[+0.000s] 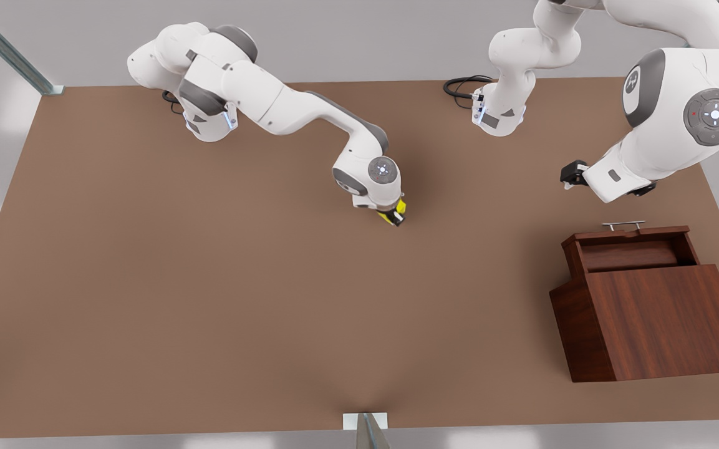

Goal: Open the drawer with left arm, place the square in the middle with right arm, and place the square in the drawer with left arm

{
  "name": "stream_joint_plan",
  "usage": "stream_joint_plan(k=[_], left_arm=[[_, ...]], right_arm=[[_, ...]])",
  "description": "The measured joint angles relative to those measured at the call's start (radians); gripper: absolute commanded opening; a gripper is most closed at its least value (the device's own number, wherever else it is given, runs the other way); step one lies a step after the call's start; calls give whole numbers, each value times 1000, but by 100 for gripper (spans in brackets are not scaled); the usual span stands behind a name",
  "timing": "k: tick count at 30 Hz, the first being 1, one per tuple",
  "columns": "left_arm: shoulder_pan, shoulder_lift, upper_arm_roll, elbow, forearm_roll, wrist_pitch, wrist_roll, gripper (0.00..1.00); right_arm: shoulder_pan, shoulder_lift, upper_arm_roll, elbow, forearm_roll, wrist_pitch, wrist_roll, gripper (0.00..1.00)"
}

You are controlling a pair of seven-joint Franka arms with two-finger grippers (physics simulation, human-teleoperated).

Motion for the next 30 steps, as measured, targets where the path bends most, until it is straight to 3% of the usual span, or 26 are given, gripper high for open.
stream_joint_plan(k=[1, 2, 11, 15, 17, 18, 20, 22, 24, 30], left_arm=[[0, 0, 0, 0, 0, 0, 0, 100], [0, 0, 0, 0, 0, -1, 0, 100], [1, 0, -1, 24, -2, -5, -1, 100], [-2, 6, -28, 35, -6, -8, -19, 100], [26, 19, -98, 34, -9, -6, -45, 100], [-5, 42, -135, 35, -11, 5, -65, 100], [-221, 149, -167, 73, -12, 68, -106, 100], [-437, 283, -167, 156, -13, 146, -147, 100], [-555, 328, -157, 98, -5, 244, -193, 100], [-560, 379, -129, -75, 20, 522, -269, 100]], right_arm=[[0, 0, -4, 0, -4, 6, 12, 65], [0, -1, -6, 1, -7, 10, 22, 100], [-6, -24, -6, 73, -11, -13, 95, 100], [-183, -205, -5, 80, -11, -82, 52, 100], [-371, -415, 2, -11, -6, -176, -42, 100], [-493, -535, 3, -67, 16, -220, -101, 100], [-653, -687, -97, -102, 83, -319, -233, 100], [-726, -736, -205, -101, 140, -408, -375, 100], [-757, -750, -268, -100, 181, -475, -528, 100], [-672, -611, -288, 58, 195, -605, -896, 100]])
